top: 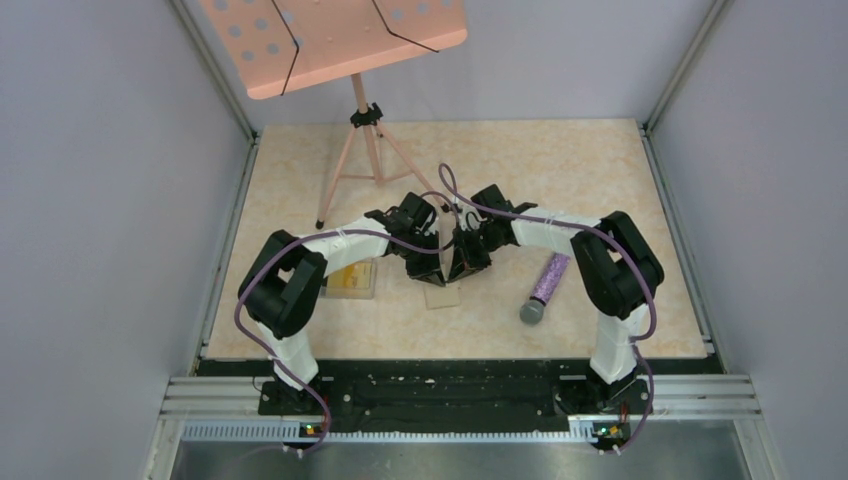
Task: Put the credit cards into the card holder
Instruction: Close the card holder at the center of the board.
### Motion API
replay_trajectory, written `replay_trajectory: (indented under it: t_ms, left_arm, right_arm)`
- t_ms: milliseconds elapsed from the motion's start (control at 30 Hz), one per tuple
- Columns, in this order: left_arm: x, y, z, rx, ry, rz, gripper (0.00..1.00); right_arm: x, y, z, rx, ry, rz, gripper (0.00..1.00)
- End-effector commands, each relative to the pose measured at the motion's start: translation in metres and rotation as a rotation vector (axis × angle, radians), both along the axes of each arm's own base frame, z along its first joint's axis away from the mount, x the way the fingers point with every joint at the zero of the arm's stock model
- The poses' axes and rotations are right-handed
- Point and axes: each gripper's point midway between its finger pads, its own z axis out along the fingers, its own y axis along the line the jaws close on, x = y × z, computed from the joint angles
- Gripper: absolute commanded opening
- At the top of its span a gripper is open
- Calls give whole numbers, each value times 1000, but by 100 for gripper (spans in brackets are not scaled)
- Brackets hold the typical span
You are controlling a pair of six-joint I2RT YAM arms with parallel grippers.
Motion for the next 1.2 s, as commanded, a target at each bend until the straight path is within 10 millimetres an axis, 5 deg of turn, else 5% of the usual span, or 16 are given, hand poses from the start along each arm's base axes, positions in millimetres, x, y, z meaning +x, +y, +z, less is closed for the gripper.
replay_trajectory:
  t_ms: [0,1167]
  left_arm:
    - [-3,-3,5,-18,-2,-5,0]
    - [-19,24,-44,135,74,-12,0]
  right_arm:
    - [0,1,-1,16,-6,13,0]
    - [-11,-5,-22,-45,3,49,0]
